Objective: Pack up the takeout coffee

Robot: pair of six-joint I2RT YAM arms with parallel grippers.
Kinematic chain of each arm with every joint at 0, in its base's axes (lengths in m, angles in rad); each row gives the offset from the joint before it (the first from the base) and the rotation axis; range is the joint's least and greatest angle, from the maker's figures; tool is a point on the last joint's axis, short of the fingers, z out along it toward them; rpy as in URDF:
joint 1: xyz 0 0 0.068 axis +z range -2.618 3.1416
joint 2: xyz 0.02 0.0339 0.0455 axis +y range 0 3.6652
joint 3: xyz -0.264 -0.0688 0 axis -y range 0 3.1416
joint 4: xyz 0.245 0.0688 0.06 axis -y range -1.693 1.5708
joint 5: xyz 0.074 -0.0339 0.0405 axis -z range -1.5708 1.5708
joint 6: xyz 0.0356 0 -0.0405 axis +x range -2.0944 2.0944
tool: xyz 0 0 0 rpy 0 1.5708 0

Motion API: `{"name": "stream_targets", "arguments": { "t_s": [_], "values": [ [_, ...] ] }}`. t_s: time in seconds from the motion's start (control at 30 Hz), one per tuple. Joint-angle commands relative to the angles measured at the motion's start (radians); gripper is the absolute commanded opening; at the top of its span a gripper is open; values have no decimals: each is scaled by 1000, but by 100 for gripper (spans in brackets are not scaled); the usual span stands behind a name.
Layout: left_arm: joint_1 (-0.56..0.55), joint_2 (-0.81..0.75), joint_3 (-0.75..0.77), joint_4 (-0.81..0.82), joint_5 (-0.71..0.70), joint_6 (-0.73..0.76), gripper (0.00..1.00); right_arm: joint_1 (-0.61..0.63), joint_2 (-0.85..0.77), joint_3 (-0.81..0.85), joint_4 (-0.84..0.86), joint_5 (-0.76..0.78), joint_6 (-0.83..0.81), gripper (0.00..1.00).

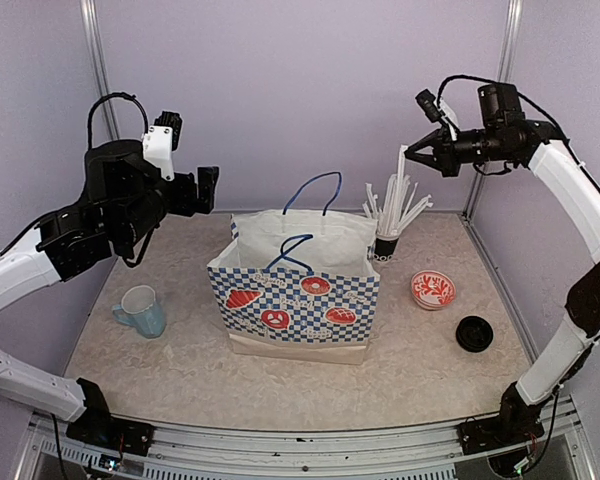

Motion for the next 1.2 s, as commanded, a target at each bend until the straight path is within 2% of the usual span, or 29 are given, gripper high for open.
{"name": "stream_targets", "arguments": {
  "t_s": [0.0,0.13,0.37,0.57,0.73,0.83,0.87,0.9,1.03,1.07,1.1,1.13,1.17],
  "values": [
    [10,33,20,9,9,1,99,0,-77,82,-53,-179,-19,0],
    [11,44,20,9,-4,-31,99,17,-107,154,-107,-307,-42,0],
    [35,32,38,-32,-24,-73,99,105,-125,218,-146,-431,-51,0],
    [75,9,27,-55,7,-101,99,221,-94,221,-156,-387,-67,0],
    [82,-10,16,-65,-8,-107,99,279,-53,150,-147,-368,-80,0],
    [100,-27,12,-75,-9,-135,99,266,-55,104,-88,-380,-36,44],
    [107,-31,10,-75,-1,-138,99,251,-61,96,-68,-379,-26,54],
    [111,-38,8,-76,5,-141,99,229,-75,89,-43,-380,-15,61],
    [126,-52,7,-79,8,-146,99,95,-109,55,81,-370,81,71],
    [130,-55,7,-78,8,-145,99,59,-120,36,115,-347,112,78],
    [133,-58,5,-76,7,-145,99,24,-131,8,154,-315,145,92],
    [138,-62,1,-75,8,-146,99,-9,-143,-26,192,-272,177,98],
    [144,-65,-2,-71,9,-146,99,-42,-155,-69,227,-214,205,99]
  ]
}}
